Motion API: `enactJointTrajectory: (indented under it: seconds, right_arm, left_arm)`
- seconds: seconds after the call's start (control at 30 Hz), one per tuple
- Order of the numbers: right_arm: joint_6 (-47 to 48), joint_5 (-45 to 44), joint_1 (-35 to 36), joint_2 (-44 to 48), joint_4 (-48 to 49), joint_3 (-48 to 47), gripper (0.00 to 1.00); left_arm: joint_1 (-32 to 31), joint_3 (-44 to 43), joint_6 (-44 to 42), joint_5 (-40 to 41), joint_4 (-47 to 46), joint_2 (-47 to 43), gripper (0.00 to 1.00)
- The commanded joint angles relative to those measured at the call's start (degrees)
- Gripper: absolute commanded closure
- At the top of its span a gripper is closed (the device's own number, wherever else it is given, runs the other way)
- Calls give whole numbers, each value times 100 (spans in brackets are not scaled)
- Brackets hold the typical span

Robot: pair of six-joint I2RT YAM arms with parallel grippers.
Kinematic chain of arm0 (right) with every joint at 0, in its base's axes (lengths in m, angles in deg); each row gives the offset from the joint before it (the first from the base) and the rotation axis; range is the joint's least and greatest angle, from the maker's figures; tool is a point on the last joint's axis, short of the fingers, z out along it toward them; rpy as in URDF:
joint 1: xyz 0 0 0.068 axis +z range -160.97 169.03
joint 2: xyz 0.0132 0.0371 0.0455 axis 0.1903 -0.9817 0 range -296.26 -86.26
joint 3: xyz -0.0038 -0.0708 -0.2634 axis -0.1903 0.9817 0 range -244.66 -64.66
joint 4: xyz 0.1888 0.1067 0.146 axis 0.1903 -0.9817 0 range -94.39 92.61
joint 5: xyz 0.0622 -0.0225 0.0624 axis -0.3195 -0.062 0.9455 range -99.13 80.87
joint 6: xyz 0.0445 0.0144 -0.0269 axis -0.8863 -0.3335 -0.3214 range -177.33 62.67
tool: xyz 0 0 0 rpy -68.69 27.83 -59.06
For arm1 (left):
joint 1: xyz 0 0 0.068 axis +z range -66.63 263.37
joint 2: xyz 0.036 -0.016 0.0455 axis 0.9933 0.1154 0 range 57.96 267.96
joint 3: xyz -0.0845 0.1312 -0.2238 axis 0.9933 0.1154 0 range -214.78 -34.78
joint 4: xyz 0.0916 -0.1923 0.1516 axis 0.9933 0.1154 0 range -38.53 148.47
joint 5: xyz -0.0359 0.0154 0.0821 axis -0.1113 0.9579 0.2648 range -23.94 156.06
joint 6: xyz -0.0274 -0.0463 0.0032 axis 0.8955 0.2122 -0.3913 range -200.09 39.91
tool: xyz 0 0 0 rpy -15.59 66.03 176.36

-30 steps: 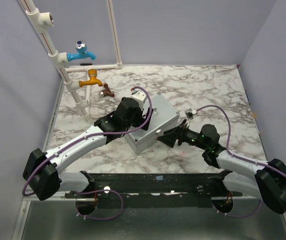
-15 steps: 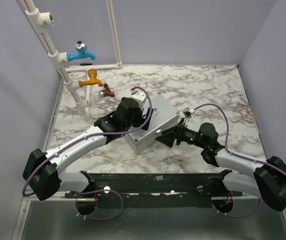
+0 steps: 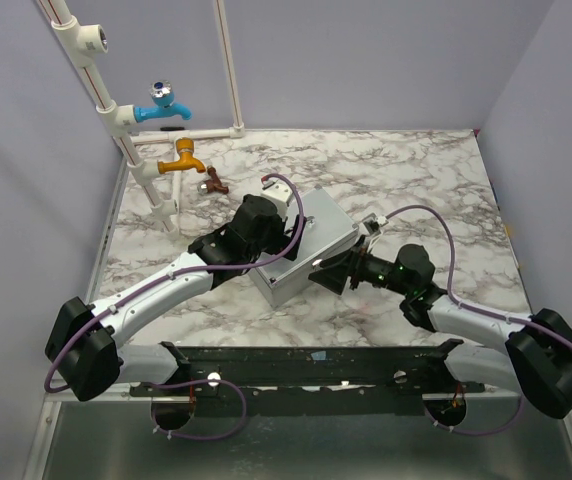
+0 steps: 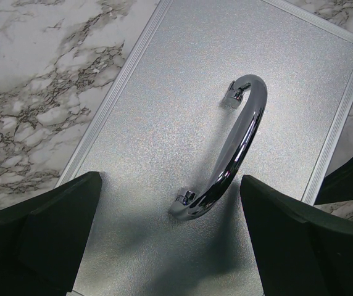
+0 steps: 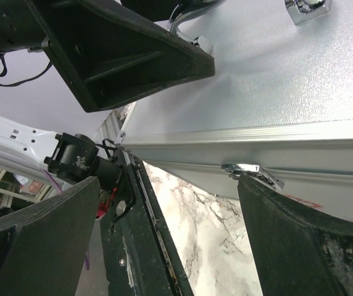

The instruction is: Organize the medicine kit

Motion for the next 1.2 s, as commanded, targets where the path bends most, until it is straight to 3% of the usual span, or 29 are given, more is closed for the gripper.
enactJointTrajectory:
  seconds: [0.0,0.67,1.17]
  right_arm:
    - [4,55,71,-125,305,-188,5]
    - [5,-78,143,-406,577,-223,4]
    - [169,-245,147,480,-66,195,3]
  left_arm:
    - [-16,330,244,-196,766,213,2]
    - [-12,392,227,-143,740,222,2]
    - [-12,436,279,-191,662,152,2]
